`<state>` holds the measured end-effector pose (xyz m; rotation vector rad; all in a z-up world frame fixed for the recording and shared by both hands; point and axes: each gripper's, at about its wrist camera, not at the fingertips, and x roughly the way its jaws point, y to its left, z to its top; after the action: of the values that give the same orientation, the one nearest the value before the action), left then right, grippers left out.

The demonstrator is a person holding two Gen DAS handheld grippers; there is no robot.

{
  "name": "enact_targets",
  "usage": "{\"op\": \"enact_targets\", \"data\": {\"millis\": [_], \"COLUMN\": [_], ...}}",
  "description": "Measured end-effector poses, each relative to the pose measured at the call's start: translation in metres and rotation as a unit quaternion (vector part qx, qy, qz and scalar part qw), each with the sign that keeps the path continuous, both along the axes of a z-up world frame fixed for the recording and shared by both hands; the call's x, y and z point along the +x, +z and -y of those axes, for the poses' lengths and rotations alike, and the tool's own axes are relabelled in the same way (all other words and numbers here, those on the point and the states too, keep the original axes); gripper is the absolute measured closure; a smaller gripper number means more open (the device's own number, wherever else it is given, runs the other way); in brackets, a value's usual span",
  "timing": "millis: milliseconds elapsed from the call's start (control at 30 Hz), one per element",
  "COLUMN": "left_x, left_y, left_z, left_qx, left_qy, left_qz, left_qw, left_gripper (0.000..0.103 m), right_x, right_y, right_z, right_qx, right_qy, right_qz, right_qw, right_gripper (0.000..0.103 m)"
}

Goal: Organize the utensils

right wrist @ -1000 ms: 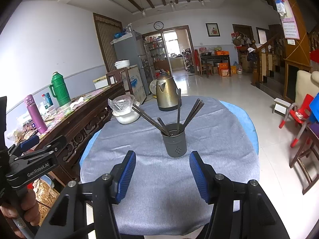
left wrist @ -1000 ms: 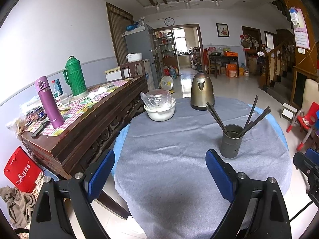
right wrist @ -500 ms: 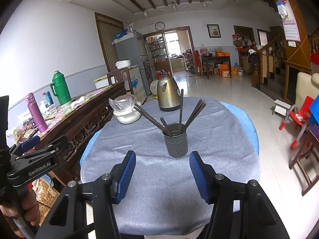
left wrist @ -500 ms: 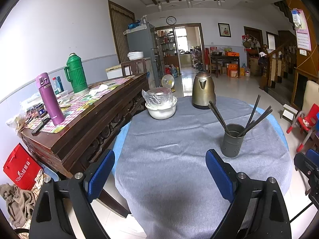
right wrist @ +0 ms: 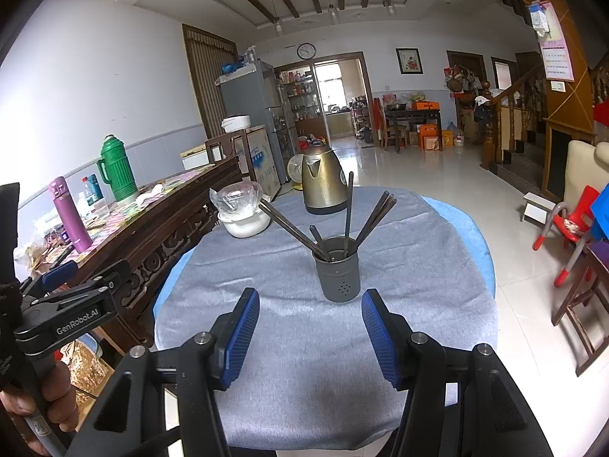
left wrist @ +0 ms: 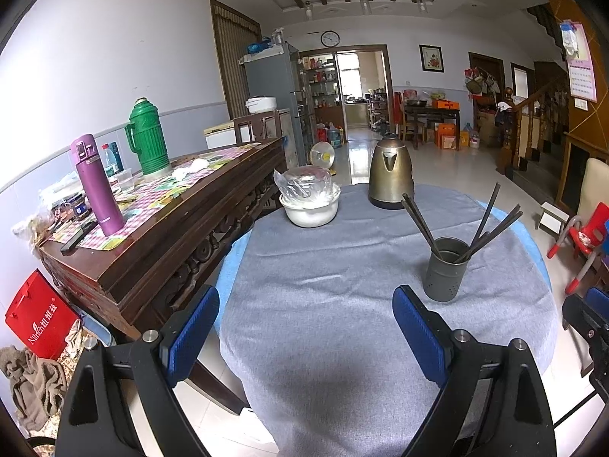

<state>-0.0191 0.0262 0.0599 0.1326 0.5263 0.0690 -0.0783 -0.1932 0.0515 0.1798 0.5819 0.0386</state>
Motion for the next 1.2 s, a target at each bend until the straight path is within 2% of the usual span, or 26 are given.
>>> {"op": "enact_targets", "data": {"millis": [1200], "left_x": [-0.0020], "left_y": [-0.0012], "left_z": [-0.0010], "left_qx": [-0.001], "left_qy": [0.000], "left_qz": [-0.001], "left_qw": [1.0000], "left_gripper": [0.010], "right_x": [-0.0019], "right_y": [0.0027], "right_z": [-0.0042], "right_qx": [-0.004], "right_qy": [-0.002], "right_qz": [0.002], "right_qw": [1.000], "right_gripper": [0.043]}}
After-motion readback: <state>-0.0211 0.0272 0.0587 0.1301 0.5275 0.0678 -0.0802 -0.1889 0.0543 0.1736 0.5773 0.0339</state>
